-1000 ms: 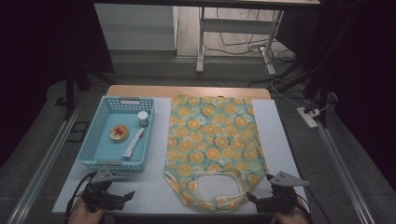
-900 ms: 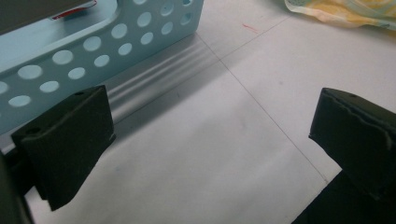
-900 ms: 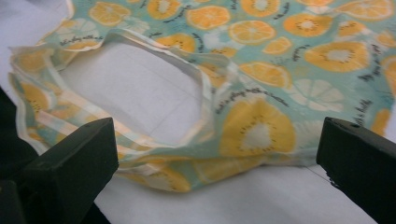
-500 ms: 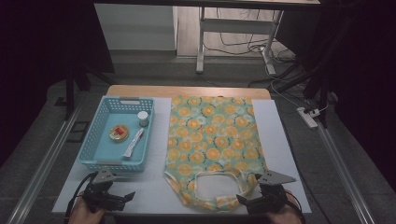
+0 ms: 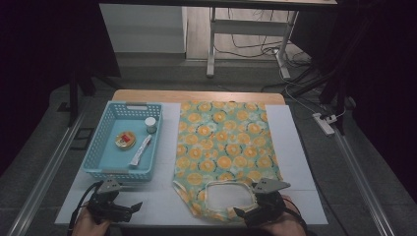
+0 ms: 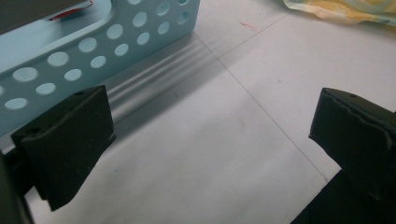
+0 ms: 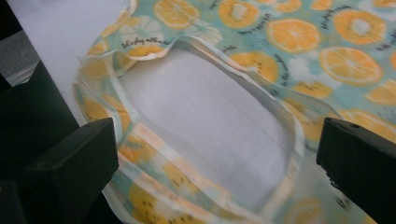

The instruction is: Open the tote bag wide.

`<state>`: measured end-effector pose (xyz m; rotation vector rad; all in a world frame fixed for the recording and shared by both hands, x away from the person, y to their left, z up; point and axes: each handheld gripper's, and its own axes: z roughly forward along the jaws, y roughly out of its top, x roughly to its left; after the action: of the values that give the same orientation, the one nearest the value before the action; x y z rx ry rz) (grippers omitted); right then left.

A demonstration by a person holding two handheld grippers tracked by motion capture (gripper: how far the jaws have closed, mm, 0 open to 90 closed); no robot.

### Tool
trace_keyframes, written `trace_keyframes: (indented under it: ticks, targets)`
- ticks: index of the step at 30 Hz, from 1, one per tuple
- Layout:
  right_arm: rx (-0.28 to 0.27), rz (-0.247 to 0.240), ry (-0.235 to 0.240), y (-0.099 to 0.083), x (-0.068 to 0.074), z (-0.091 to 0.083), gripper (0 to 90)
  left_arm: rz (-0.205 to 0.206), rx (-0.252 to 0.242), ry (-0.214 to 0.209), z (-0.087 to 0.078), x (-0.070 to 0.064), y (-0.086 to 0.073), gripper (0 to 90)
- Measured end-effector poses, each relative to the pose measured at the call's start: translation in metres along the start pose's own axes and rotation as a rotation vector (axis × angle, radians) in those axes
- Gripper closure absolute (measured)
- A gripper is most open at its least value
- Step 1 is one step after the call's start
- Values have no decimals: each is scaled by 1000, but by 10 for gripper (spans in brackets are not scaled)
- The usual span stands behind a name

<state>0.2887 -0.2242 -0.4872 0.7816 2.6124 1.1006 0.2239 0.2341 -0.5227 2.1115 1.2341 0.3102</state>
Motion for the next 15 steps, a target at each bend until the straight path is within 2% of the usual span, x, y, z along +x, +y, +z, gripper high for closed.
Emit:
trace_keyframes:
  ticks: [7,15]
  targets:
    - [23,-10,50,11,7,18,19,7,4,-4,0,0,0,0]
    - [60,-82,90,18,22,38,68,18,7,-3,1,-1,0,0]
